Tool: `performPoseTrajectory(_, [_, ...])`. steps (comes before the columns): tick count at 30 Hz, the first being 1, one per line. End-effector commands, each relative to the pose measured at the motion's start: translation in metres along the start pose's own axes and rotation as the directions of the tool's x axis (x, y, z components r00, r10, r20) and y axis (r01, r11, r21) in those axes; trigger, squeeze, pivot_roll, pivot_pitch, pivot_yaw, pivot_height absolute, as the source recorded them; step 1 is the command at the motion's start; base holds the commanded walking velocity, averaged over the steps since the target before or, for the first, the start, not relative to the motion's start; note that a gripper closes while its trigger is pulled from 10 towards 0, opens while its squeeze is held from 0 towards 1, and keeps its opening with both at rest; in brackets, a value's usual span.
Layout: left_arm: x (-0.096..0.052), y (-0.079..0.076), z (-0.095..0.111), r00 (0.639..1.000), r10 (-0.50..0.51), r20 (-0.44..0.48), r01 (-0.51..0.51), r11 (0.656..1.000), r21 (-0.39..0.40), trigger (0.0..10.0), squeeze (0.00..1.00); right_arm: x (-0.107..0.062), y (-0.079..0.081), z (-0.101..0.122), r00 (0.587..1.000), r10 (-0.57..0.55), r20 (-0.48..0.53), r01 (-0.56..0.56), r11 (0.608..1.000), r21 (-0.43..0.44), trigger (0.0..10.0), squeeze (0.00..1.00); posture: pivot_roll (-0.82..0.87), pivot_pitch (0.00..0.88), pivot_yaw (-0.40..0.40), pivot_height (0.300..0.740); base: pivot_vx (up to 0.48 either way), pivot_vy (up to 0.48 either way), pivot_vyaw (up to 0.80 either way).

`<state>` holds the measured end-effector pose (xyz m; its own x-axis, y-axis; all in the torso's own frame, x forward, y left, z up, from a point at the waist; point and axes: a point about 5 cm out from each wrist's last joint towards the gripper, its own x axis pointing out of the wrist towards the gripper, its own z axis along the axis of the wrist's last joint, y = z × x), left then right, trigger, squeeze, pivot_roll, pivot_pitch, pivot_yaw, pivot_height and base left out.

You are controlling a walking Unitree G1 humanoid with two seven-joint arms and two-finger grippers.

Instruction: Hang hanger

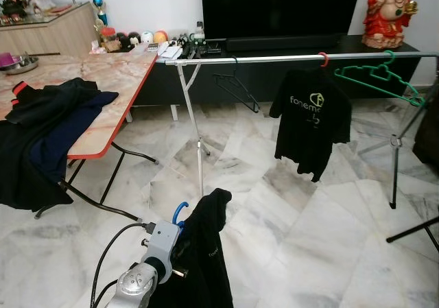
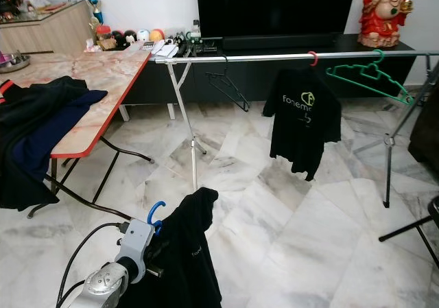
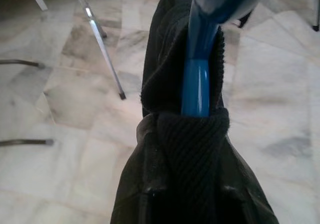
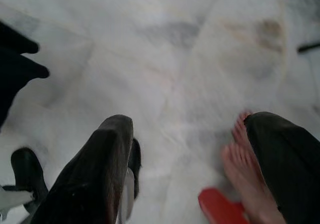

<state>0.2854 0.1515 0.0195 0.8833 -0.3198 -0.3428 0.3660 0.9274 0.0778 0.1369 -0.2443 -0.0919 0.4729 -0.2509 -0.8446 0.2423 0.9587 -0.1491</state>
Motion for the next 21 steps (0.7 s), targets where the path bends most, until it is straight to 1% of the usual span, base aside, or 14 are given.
performPoseTrajectory(1, [0.0, -0.001, 0.004, 1.0, -0.006, 0.015, 0.006, 1.0, 0.015, 10.0, 0.0, 0.0, 0.001, -0.001, 1.0, 0.0, -0.001, 0.0, 1.0, 0.008, 10.0, 0.0, 0.04, 0.0, 0.036, 0.74, 0.48, 0.0, 0.0])
performPoseTrajectory(5, [0.0, -0.002, 0.004, 1.0, -0.013, 0.014, 0.013, 1.0, 0.023, 10.0, 0.0, 0.0, 0.006, -0.001, 1.0, 0.017, 0.002, -0.017, 1.0, 0.006, 10.0, 0.0, 0.04, 0.0, 0.036, 0.74, 0.48, 0.0, 0.0])
performPoseTrajectory(7, [0.001, -0.005, 0.004, 1.0, -0.024, 0.01, 0.024, 0.999, 0.025, 10.0, 0.0, 0.001, 0.013, 0.003, 1.0, 0.024, 0.003, -0.024, 0.999, 0.033, 10.0, 0.0, 0.03, 0.0, 0.039, 0.74, 0.48, 0.0, -0.8])
performPoseTrajectory(11, [0.002, -0.007, 0.004, 0.999, -0.034, 0.007, 0.034, 0.999, 0.028, 10.0, 0.0, 0.001, 0.015, 0.007, 1.0, 0.027, 0.008, -0.027, 1.0, -0.006, 10.0, 0.0, 0.03, 0.0, 0.039, 0.74, 0.48, 0.0, -0.8])
performPoseTrajectory(12, [0.002, -0.009, 0.004, 0.999, -0.038, 0.006, 0.038, 0.999, 0.03, 10.0, 0.0, 0.002, 0.017, 0.008, 1.0, 0.024, 0.008, -0.024, 1.0, 0.014, 10.0, 0.0, 0.03, 0.0, 0.04, 0.74, 0.48, 0.0, -0.64])
performPoseTrajectory(18, [0.003, -0.012, 0.005, 0.999, -0.053, 0.005, 0.053, 0.998, 0.028, 10.0, 0.0, 0.002, 0.018, 0.009, 1.0, 0.023, 0.003, -0.023, 1.0, -0.001, 10.0, 0.0, 0.03, 0.0, 0.041, 0.74, 0.48, 0.0, 0.0])
performPoseTrajectory(21, [0.002, -0.015, 0.004, 0.997, -0.071, -0.004, 0.071, 0.997, 0.041, 10.0, 0.0, 0.002, 0.019, 0.008, 1.0, 0.024, -0.001, -0.024, 1.0, -0.004, 10.0, 0.0, 0.03, 0.0, 0.043, 0.74, 0.48, 0.0, 0.0])
